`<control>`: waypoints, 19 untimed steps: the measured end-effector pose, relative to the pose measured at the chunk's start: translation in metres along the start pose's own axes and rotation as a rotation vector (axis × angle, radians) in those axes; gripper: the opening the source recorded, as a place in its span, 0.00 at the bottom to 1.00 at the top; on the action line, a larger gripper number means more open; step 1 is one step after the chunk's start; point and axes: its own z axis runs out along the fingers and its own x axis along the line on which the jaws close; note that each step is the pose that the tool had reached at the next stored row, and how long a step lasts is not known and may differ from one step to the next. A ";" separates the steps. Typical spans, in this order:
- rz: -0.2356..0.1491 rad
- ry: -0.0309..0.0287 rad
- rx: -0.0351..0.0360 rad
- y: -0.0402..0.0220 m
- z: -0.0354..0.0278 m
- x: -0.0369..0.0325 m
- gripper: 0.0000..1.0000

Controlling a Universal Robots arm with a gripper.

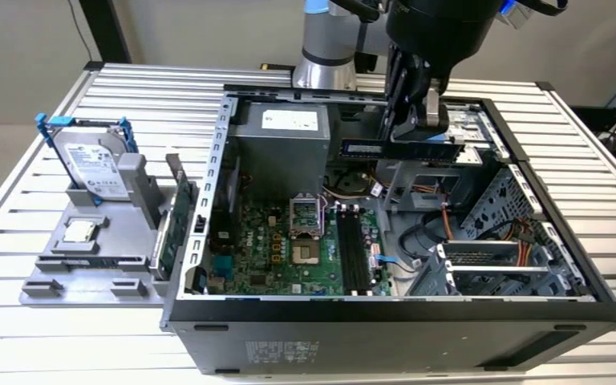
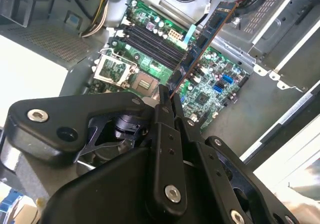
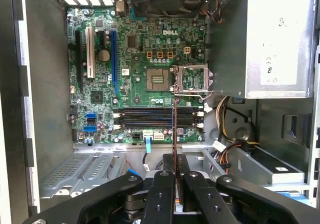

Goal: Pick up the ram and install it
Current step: 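Pick up the ram and move it above insertion slot, then insert the ram into the slot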

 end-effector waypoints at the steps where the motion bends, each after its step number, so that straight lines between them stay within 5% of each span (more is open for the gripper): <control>1: 0.000 -0.0001 0.0000 0.0000 0.0000 0.0000 0.00; 8: 0.006 0.0001 0.0002 0.0000 0.0000 0.0000 0.00; 19: 0.065 0.0002 0.0033 0.0000 0.0000 0.0000 0.00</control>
